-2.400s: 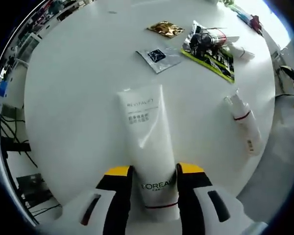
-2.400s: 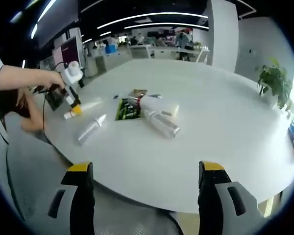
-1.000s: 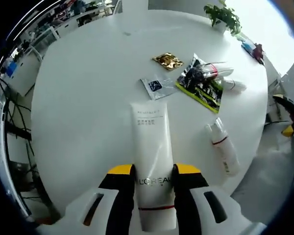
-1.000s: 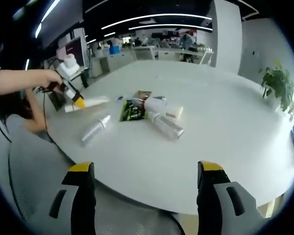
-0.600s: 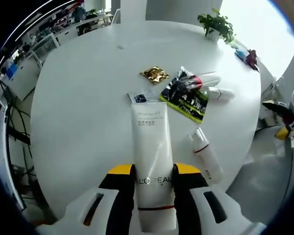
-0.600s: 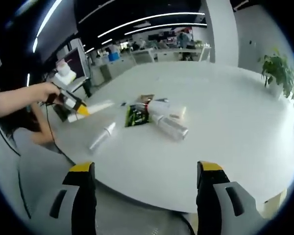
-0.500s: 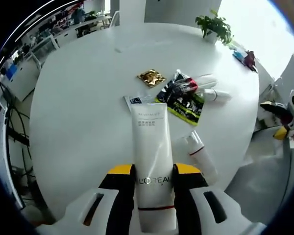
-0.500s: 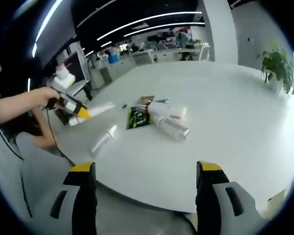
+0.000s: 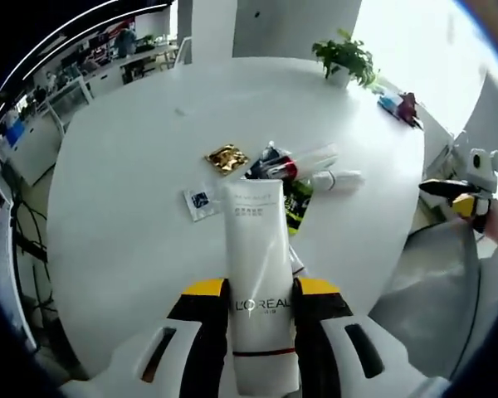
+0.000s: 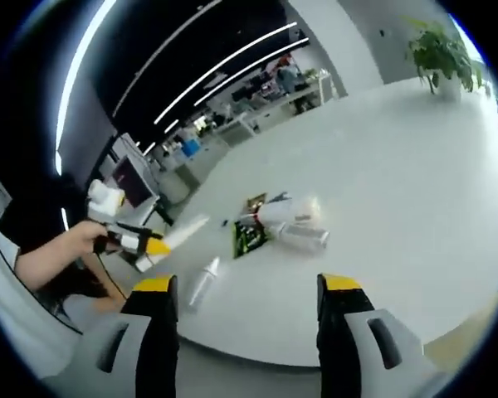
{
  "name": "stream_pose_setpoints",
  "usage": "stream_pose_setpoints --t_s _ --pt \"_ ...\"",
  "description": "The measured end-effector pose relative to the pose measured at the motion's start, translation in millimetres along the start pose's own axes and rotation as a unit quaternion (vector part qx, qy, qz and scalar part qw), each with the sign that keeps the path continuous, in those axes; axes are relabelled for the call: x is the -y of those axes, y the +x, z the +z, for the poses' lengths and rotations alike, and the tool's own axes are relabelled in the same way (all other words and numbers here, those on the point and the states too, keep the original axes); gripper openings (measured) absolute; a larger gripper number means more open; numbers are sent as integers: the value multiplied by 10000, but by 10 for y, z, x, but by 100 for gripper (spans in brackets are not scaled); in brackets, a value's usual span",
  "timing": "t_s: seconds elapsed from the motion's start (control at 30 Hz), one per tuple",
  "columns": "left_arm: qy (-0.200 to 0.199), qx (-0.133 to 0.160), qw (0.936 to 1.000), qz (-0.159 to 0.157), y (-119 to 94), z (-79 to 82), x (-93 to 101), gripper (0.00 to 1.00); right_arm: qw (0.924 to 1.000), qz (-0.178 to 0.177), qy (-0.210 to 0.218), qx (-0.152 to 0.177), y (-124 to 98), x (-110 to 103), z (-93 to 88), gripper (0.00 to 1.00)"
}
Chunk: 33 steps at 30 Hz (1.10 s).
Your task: Arrange the skincare products in the storage area until every visible bottle or jar stands upright without overlapping.
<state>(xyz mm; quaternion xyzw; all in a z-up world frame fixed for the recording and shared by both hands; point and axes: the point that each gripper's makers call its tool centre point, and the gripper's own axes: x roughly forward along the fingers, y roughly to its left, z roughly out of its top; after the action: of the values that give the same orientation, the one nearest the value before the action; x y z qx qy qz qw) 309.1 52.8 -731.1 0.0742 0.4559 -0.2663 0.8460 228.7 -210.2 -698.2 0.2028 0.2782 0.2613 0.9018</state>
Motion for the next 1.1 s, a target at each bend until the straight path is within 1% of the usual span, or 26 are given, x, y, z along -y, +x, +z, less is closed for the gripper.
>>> stream_pose_setpoints --t_s 0.07,0.13,0.27,0.3,0.33,0.37,0.4,0.47,0.5,0.57,0.6,0.63,0.67,0.77,0.8,0.87,0.93,1.0,1.07,1.1 --pt "7 71 10000 -35 -15 43 56 32 10000 25 37 11 -4 0 7 68" --pt "-9 147 9999 -74 -43 85 134 32 10000 61 65 2 13 -61 -1 68" --pt "-22 258 9996 -138 -73 135 209 32 9993 261 257 23 48 -181 -6 68" --pt "-19 281 9995 -159 -80 146 231 32 9983 385 424 86 80 -236 18 68" --pt "-32 323 9993 -183 -122 169 293 32 9972 487 557 142 108 -289 40 68" --pt "-45 350 9992 -204 -138 180 324 32 9952 622 721 219 146 -379 61 68" --pt "-56 388 9990 -232 -152 189 372 32 9934 711 853 279 178 -427 82 69" --pt "-49 442 9986 -269 -171 205 419 32 9876 902 1231 376 265 -505 137 69" --pt "-29 468 9984 -308 -188 215 461 32 9831 1010 1464 428 322 -532 153 69" --pt "-14 519 9980 -359 -245 224 588 32 9767 1172 1744 434 388 -601 156 70" --pt "-15 537 9979 -374 -251 229 598 32 9717 1276 1944 424 423 -671 152 71" --pt "-1 573 9975 -401 -270 239 637 32 9706 1305 1980 411 429 -708 147 71" --pt "5 594 9974 -414 -293 239 684 32 9671 1390 2096 376 460 -767 130 71" --pt "49 667 9966 -484 -325 257 767 32 9566 1524 2467 305 550 -836 73 71" --pt "69 682 9964 -500 -330 263 800 32 9514 1558 2641 284 574 -854 58 71" --pt "95 690 9962 -525 -335 268 849 32 9354 1662 3109 289 641 -895 28 71" --pt "188 703 9959 -542 -359 268 928 32 9271 1675 3344 244 703 -898 -17 69" --pt "248 713 9954 -587 -388 269 1018 32 9236 1692 3430 250 758 -887 -41 67" --pt "258 735 9950 -629 -396 269 1059 32 9226 1716 3447 224 783 -898 -54 63" --pt "266 740 9948 -644 -399 267 1073 32 9200 1755 3497 204 804 -900 -54 62"
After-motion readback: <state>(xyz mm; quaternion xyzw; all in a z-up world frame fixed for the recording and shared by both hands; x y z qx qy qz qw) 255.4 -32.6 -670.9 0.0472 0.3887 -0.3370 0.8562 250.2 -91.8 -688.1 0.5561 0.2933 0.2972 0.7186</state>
